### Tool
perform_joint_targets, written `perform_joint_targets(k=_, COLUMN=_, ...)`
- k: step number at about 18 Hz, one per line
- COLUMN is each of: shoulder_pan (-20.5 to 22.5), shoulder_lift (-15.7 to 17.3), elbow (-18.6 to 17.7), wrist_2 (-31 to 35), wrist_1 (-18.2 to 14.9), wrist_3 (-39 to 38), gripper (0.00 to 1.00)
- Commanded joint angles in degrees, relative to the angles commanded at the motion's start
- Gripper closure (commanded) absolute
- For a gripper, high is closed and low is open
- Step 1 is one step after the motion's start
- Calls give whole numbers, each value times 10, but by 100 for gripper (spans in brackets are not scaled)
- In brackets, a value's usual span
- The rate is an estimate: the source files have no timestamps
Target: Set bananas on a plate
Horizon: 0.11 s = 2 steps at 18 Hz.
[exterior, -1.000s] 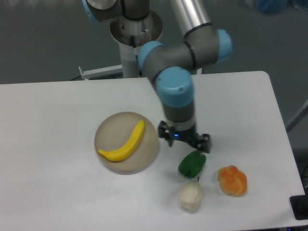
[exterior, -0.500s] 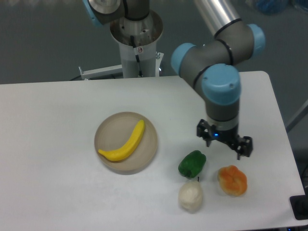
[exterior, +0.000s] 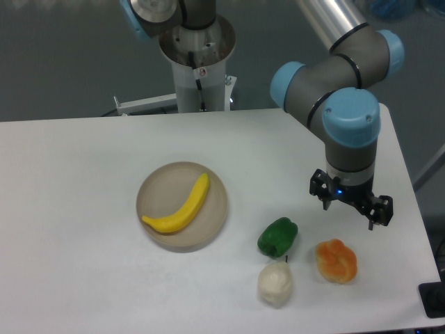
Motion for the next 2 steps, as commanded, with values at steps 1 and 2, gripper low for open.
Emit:
perform_joint_targets(k=1, shoulder_pan=0, shoulder_lift=0, elbow=0, wrist_2=0, wrist_1=1, wrist_3=0, gripper=0)
perform_joint_targets(k=2, shoulder_pan=1, shoulder_lift=0, elbow=0, wrist_2=0, wrist_1=2, wrist_3=1, gripper=0)
